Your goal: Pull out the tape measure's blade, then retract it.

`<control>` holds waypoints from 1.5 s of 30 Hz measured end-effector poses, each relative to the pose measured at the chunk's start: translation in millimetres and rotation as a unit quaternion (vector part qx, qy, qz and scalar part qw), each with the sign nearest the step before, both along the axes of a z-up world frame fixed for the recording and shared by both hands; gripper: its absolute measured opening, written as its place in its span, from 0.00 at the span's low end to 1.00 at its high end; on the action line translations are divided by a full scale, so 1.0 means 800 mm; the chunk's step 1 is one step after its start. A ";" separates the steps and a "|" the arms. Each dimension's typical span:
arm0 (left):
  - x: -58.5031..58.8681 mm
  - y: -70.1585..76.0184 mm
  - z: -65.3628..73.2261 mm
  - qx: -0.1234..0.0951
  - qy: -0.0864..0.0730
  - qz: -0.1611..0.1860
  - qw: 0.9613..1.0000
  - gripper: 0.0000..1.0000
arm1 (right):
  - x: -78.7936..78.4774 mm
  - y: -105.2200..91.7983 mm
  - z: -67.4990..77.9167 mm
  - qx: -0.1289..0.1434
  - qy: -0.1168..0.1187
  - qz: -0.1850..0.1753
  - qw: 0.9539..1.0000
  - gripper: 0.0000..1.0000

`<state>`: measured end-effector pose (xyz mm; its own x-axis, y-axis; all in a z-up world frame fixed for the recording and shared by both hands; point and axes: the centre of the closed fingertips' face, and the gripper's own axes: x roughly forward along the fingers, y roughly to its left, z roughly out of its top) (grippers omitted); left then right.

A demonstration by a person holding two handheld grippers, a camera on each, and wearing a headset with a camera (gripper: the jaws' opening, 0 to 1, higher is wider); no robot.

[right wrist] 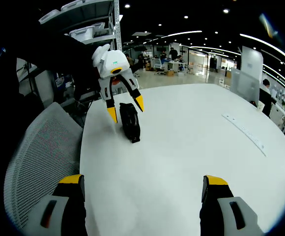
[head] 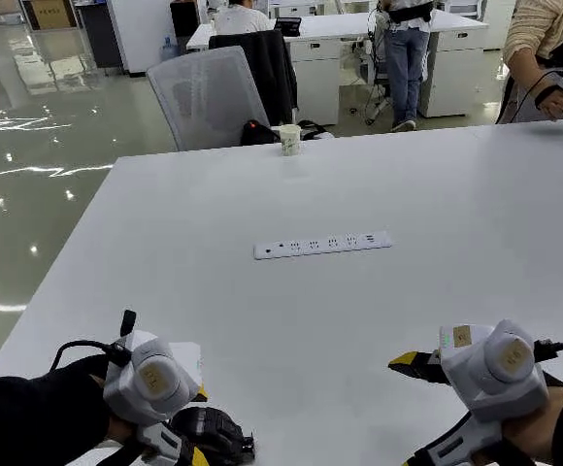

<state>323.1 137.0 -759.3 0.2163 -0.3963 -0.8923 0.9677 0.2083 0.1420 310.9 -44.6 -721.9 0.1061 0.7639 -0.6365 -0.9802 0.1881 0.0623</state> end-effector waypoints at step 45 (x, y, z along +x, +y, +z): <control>0.000 -0.003 -0.008 -0.025 0.009 0.016 1.000 0.28 | 0.035 0.070 -0.048 -0.029 0.009 0.031 0.999 0.99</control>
